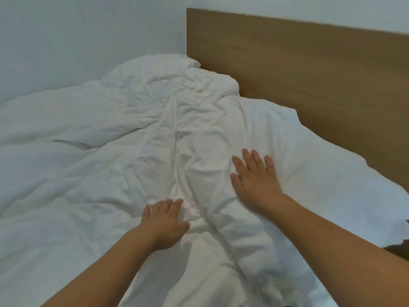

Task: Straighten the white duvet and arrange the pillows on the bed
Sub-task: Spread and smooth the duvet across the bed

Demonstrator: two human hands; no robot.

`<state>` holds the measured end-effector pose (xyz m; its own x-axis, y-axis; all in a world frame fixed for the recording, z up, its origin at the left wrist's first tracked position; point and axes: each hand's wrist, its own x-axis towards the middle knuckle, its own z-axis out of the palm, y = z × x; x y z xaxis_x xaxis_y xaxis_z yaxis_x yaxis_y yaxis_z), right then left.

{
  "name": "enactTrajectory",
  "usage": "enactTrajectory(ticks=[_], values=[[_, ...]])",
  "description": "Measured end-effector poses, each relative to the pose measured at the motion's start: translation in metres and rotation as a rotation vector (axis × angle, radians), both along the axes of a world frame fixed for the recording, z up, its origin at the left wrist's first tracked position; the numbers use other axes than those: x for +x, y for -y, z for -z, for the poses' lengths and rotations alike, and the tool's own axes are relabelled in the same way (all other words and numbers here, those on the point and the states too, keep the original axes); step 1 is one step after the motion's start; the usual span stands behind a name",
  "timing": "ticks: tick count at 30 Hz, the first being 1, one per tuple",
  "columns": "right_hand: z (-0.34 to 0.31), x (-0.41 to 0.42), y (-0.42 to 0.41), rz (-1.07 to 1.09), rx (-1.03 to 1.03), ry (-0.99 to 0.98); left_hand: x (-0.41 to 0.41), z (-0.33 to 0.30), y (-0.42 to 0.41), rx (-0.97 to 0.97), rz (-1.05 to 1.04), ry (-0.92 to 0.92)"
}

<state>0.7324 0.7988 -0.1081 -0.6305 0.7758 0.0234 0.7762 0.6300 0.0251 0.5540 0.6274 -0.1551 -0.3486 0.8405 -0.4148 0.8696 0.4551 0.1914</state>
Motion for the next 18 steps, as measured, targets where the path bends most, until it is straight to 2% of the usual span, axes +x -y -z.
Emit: enactTrajectory(ticks=[2,4,6,8,9,11,13,14,16,18], values=[[0.009,0.01,0.025,-0.054,-0.016,0.003,0.026,0.016,0.036,-0.037,-0.004,-0.025],[0.006,0.028,0.055,-0.085,-0.029,0.001,0.049,0.017,0.063,0.005,-0.07,-0.018],[-0.005,0.058,0.084,-0.1,-0.072,-0.003,0.071,-0.001,0.082,0.063,-0.209,0.067],[-0.021,0.099,0.106,-0.15,-0.072,0.078,0.099,-0.031,0.1,0.056,-0.288,0.155],[-0.033,0.121,0.108,-0.156,-0.054,0.12,0.111,-0.049,0.105,0.028,-0.265,0.135],[-0.061,0.161,0.099,-0.054,-0.059,0.119,0.127,-0.087,0.101,0.017,-0.158,-0.028],[-0.088,0.19,0.08,0.14,-0.115,-0.05,0.136,-0.13,0.085,0.111,-0.102,-0.153],[-0.096,0.201,0.07,0.247,-0.174,-0.197,0.141,-0.148,0.075,0.188,-0.104,-0.161],[-0.096,0.22,0.052,0.438,-0.39,-0.595,0.157,-0.168,0.054,0.371,-0.127,-0.104],[-0.085,0.238,0.043,0.592,-0.689,-0.964,0.184,-0.168,0.041,0.489,-0.109,0.019]])
